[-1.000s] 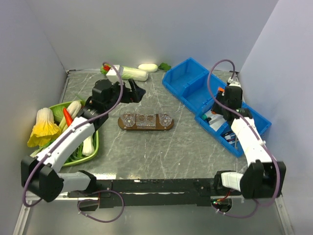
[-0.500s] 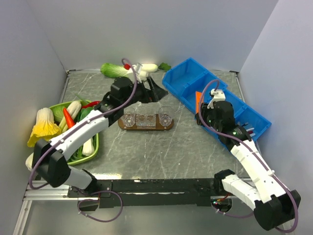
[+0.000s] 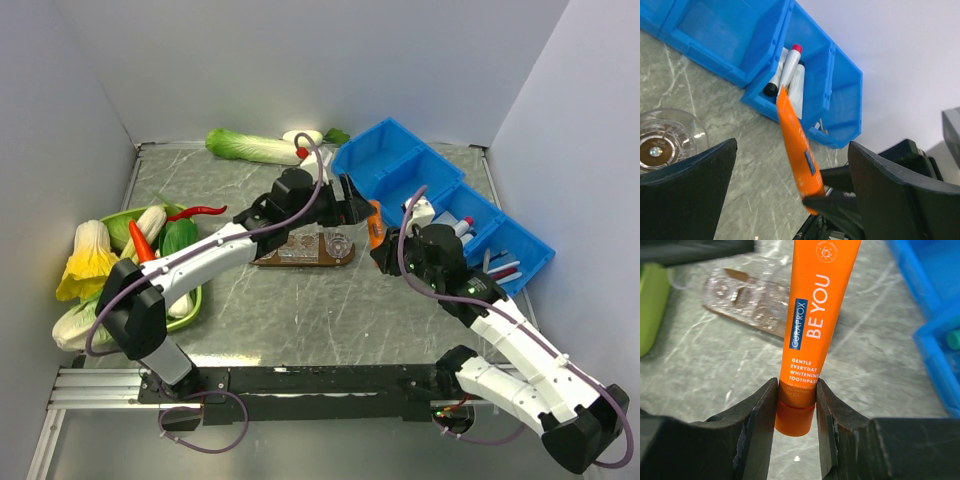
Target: Prepare toiletry sets of a toothbrush and toothpaste on the tray
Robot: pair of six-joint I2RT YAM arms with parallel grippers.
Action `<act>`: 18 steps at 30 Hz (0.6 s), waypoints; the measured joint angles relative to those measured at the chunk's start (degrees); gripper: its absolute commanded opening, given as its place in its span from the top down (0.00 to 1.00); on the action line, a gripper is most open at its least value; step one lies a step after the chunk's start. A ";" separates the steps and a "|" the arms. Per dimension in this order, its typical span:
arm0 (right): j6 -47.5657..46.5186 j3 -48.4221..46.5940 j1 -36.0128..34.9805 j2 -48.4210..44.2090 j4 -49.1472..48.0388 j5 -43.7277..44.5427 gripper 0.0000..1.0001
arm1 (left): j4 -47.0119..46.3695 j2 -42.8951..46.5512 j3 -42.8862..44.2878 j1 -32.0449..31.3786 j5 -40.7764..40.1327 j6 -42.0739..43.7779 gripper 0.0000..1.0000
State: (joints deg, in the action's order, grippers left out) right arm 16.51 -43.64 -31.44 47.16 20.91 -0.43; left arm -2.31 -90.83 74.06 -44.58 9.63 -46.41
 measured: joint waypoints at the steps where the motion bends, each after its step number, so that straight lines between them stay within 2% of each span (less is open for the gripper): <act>1: 0.13 0.00 -0.94 0.00 -0.44 0.22 1.00 | -0.02 -0.31 0.00 -0.39 -0.50 -0.11 0.05; 5: 0.20 0.24 -4.13 -0.09 -1.42 1.33 1.00 | 0.00 -1.81 0.00 -2.21 -1.64 -0.94 0.12; 6: 0.20 0.39 -4.76 -0.15 -1.64 1.62 1.00 | 0.07 -2.29 0.00 -2.75 -2.01 -1.14 0.22; 9: 0.42 1.27 -6.34 -0.57 -1.99 2.86 1.00 | 0.22 -3.39 0.00 -3.91 -2.40 -1.53 0.39; 15: 0.66 2.86 -7.98 -1.38 -2.32 5.20 1.00 | 0.79 -3.67 0.00 -4.59 -3.08 -2.29 0.58; 18: 0.68 2.89 -8.46 -1.38 -2.56 6.03 1.00 | 0.94 -3.67 0.00 -4.55 -3.43 -2.67 0.64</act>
State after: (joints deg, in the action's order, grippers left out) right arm 17.19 -40.75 -39.90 45.78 18.35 5.61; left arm -1.37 -94.50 74.06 -49.12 6.20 -49.08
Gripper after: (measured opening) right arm 0.405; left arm 0.415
